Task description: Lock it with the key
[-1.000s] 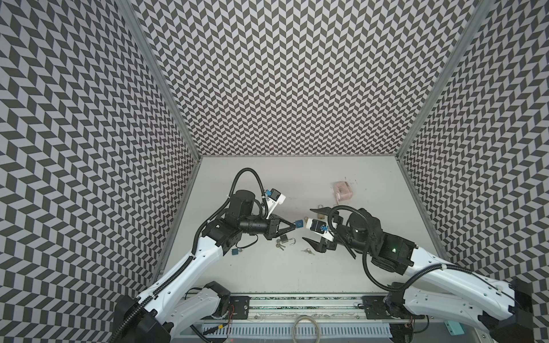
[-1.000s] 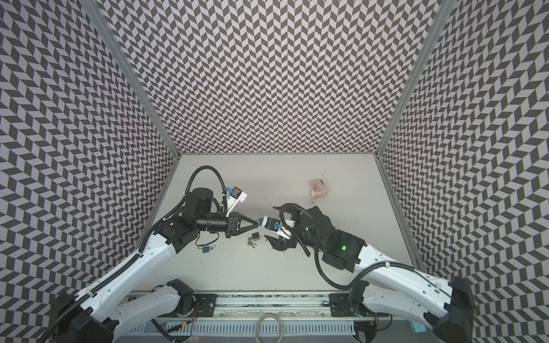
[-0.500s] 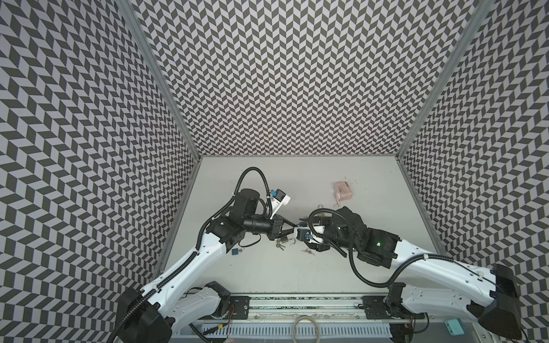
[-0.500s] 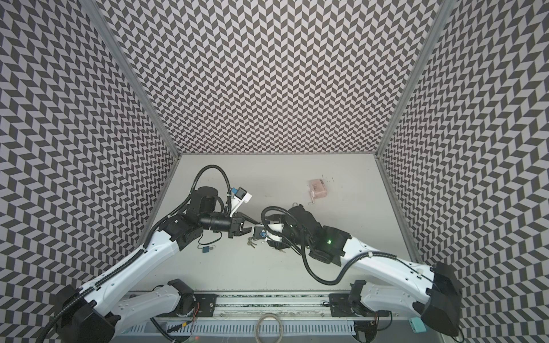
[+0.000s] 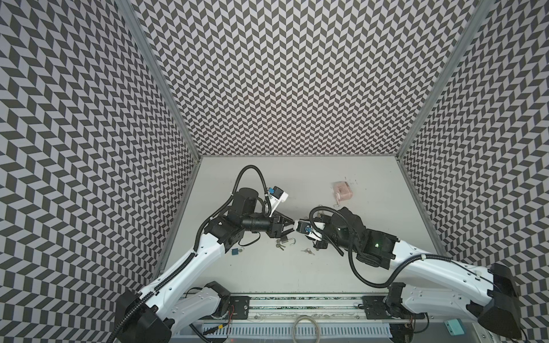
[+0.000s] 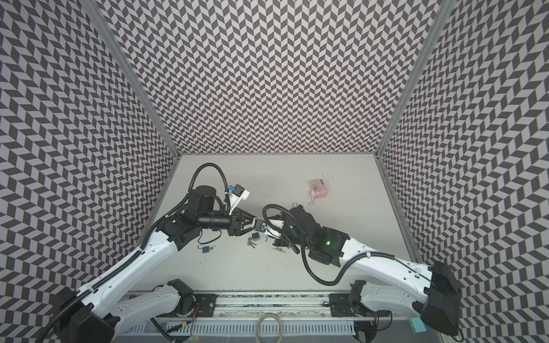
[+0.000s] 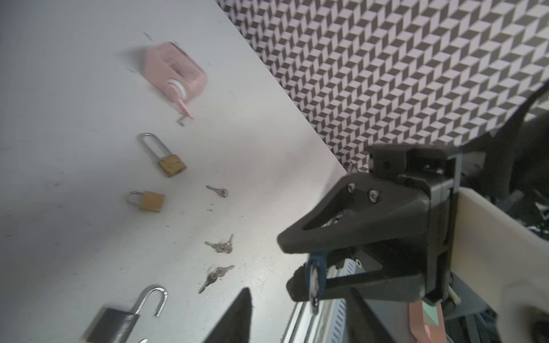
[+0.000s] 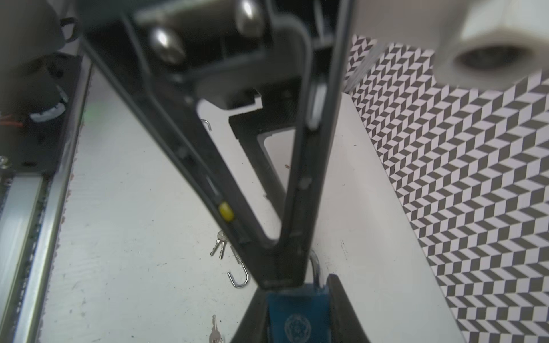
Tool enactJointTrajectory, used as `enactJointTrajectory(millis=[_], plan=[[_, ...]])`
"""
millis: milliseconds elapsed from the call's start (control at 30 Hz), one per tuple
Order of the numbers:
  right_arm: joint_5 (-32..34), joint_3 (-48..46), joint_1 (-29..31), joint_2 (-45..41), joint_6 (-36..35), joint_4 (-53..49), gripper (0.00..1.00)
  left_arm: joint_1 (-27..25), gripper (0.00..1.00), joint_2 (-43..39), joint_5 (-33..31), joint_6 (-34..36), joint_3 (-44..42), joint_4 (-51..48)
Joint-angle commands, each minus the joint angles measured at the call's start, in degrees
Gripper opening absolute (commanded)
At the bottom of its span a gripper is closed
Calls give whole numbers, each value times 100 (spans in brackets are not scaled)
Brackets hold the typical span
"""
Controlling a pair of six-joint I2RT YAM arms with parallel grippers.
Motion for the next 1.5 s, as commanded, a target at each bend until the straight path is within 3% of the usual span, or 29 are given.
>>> enactJointTrajectory(millis=[0, 33, 133, 200, 400, 667, 833, 900, 1033, 1200, 1467], plan=[[328, -446, -114, 361, 2248, 899, 0, 562, 89, -352, -1484, -450, -164, -63], [324, -513, -136, 593, 2739, 946, 0, 655, 98, -390, -1970, -481, -222, -211], [-8, -248, -184, 1383, 3611, 553, 0, 686, 99, -278, -3119, -466, -213, -741], [26, 50, -199, 1952, 3817, 196, 0, 671, 99, -208, -3469, -518, -271, -874], [371, 824, -489, 3173, 4095, -391, 0, 700, 99, -375, -3461, -778, -711, -574], [459, 1377, -795, 4013, 4079, -595, 0, 715, 99, -282, -3365, -814, -776, -531], [381, 1606, -875, 4326, 4017, -724, 15, 697, 94, 2, -3249, -709, -722, -574], [354, 1641, -894, 4368, 4006, -706, 19, 698, 94, 79, -3233, -691, -705, -563], [246, 1709, -922, 4333, 3976, -719, 38, 660, 94, 270, -3204, -631, -678, -590], [-99, 1549, -981, 3589, 3952, -458, 54, 329, 91, 608, -3542, -576, -564, -694], [-304, 455, -981, 2005, 4203, 126, 55, -257, 76, 1242, -4650, -738, -323, -1160]])
